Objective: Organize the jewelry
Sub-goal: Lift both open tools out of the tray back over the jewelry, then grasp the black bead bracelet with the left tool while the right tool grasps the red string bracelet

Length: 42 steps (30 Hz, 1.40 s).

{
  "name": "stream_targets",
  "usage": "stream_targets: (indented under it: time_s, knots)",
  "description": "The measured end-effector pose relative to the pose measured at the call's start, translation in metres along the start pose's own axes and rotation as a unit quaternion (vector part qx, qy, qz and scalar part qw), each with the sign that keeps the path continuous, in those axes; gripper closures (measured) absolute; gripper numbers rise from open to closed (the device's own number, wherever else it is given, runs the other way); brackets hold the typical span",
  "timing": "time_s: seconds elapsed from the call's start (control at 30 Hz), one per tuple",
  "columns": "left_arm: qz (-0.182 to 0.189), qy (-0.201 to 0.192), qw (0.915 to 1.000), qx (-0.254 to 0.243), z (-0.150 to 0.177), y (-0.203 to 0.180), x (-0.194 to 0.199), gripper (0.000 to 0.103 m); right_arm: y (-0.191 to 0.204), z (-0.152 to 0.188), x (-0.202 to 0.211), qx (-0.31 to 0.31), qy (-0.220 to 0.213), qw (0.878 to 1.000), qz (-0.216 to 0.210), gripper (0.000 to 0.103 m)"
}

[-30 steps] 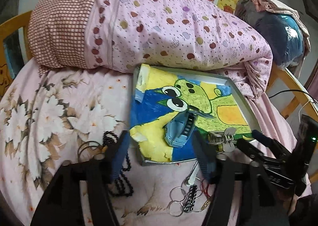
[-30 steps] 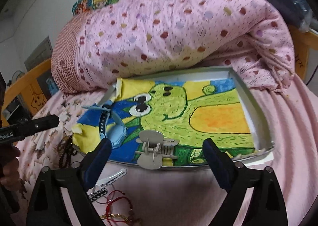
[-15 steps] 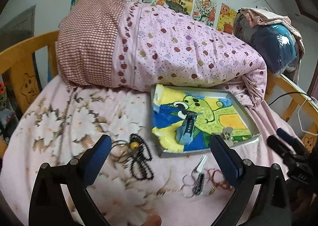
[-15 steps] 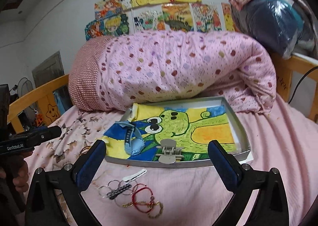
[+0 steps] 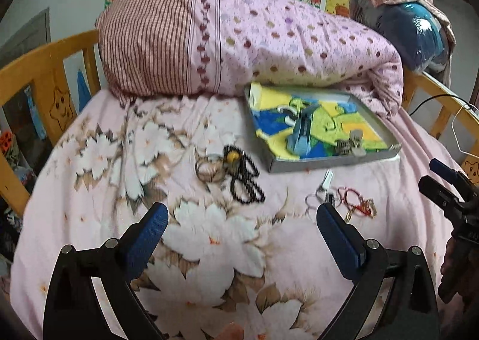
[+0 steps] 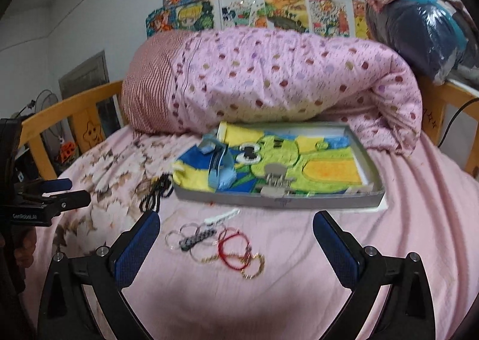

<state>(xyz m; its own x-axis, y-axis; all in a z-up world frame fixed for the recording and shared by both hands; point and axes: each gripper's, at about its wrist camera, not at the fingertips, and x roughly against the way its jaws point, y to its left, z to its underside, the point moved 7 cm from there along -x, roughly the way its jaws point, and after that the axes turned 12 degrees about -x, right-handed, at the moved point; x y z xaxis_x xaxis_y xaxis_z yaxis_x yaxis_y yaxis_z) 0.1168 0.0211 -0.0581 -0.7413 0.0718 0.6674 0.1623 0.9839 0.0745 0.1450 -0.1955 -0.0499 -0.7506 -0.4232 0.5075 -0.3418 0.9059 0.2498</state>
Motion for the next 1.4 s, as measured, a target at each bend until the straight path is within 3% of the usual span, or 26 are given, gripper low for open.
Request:
stream_targets:
  time_s: [0.3, 0.57, 0.8, 1.0, 1.13, 1.27, 1.4]
  knots:
    - [0.014, 0.053, 0.9982, 0.023, 0.022, 0.013, -0.032, 0.006, 0.001, 0.034, -0.025, 0.005, 0.065, 0.998, 0.007, 0.000]
    - [0.040, 0.049, 0.9978, 0.019, 0.016, 0.009, -0.051, 0.006, -0.005, 0.053, -0.042, -0.001, 0.110, 0.994, 0.006, 0.000]
    - [0.063, 0.031, 0.9975, 0.010, 0.008, 0.004, -0.066, 0.008, -0.003, 0.054, -0.049, 0.015, 0.112, 0.994, 0.008, 0.002]
    - [0.082, 0.030, 0.9962, 0.007, 0.002, 0.001, -0.077, 0.028, -0.004, 0.053, -0.063, 0.019, 0.124, 0.992, 0.013, 0.019]
    - [0.091, 0.036, 0.9951, 0.013, 0.000, 0.001, -0.087, 0.048, -0.006, 0.054, -0.069, 0.025, 0.129, 0.991, 0.021, 0.039]
    - [0.096, 0.038, 0.9945, 0.016, -0.001, 0.001, -0.095, 0.053, -0.007, 0.055, -0.073, 0.031, 0.134, 0.990, 0.026, 0.048]
    - [0.091, 0.052, 0.9945, 0.006, -0.003, -0.001, -0.106, 0.071, -0.005, 0.059, -0.079, 0.045, 0.144, 0.988, 0.031, 0.057]
